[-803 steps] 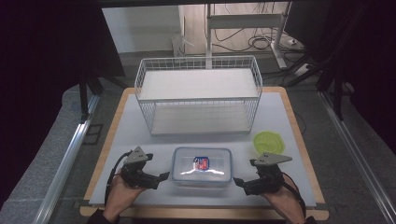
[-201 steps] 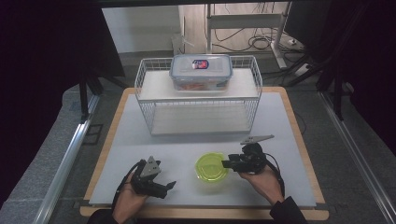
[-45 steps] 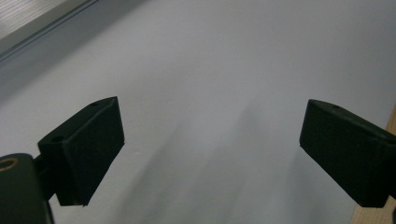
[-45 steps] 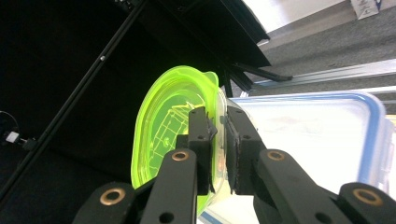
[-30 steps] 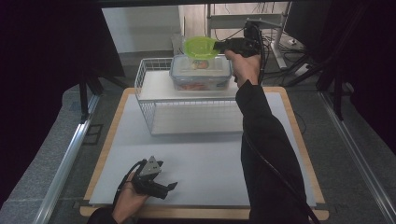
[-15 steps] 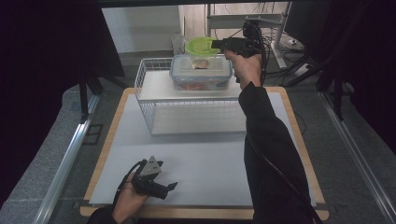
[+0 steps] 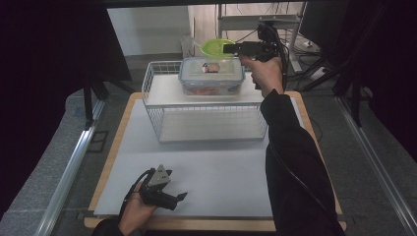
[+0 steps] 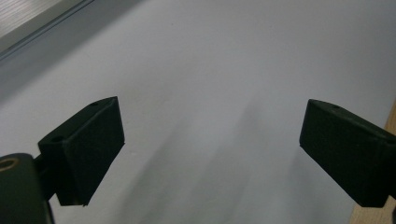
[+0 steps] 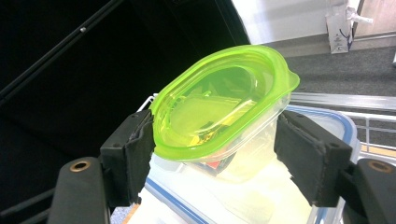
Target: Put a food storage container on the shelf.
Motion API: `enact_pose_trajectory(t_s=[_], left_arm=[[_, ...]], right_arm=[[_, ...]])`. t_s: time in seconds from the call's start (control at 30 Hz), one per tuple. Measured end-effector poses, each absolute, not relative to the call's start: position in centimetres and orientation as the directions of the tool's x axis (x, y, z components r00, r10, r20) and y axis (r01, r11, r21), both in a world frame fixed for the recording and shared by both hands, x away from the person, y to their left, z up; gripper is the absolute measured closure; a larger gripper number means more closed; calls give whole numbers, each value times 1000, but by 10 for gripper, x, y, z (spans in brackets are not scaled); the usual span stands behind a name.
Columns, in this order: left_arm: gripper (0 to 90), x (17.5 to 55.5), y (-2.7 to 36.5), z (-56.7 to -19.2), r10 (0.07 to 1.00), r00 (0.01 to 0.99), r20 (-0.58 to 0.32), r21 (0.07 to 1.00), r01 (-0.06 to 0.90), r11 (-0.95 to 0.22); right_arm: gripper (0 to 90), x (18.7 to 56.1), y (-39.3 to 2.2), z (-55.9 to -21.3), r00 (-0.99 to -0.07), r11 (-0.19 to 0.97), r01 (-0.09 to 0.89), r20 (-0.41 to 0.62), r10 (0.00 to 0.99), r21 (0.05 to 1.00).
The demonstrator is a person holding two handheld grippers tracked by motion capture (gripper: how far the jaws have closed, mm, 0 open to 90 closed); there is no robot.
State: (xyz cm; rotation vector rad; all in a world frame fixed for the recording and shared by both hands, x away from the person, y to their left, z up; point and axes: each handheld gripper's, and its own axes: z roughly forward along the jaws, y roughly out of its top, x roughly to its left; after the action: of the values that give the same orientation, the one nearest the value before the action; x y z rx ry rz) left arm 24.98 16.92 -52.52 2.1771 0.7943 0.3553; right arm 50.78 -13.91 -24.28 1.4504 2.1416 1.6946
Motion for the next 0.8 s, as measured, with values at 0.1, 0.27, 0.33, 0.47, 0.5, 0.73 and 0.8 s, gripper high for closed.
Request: enact_pose_trajectory(t_s=[0.1, 0.27, 0.33, 0.47, 0.5, 0.73, 0.8], left_arm=[[65, 250, 169, -525, 642, 766, -2, 750, 426, -505], [65, 250, 169, -525, 642, 767, -2, 751, 426, -505], [65, 250, 169, -525, 642, 766, -3, 751, 426, -504], [65, 250, 169, -525, 642, 767, -3, 752, 425, -504], [65, 250, 169, -525, 641, 768, -2, 751, 425, -506], [65, 250, 168, -526, 639, 769, -1, 748, 424, -510], [65, 250, 169, -526, 639, 770, -1, 748, 424, -510]], right_arm=[[265, 509, -138, -244, -553, -38, 625, 476, 684, 780], [260, 512, -134, -251, -550, -30, 640, 485, 680, 768], [257, 513, -132, -253, -553, -18, 644, 481, 680, 765], [256, 513, -132, -252, -550, -19, 642, 477, 685, 767], [261, 513, -133, -252, -550, -21, 638, 475, 687, 769], [309, 516, -134, -254, -562, -49, 647, 520, 643, 761], [310, 517, -131, -255, -564, -52, 651, 528, 636, 758]])
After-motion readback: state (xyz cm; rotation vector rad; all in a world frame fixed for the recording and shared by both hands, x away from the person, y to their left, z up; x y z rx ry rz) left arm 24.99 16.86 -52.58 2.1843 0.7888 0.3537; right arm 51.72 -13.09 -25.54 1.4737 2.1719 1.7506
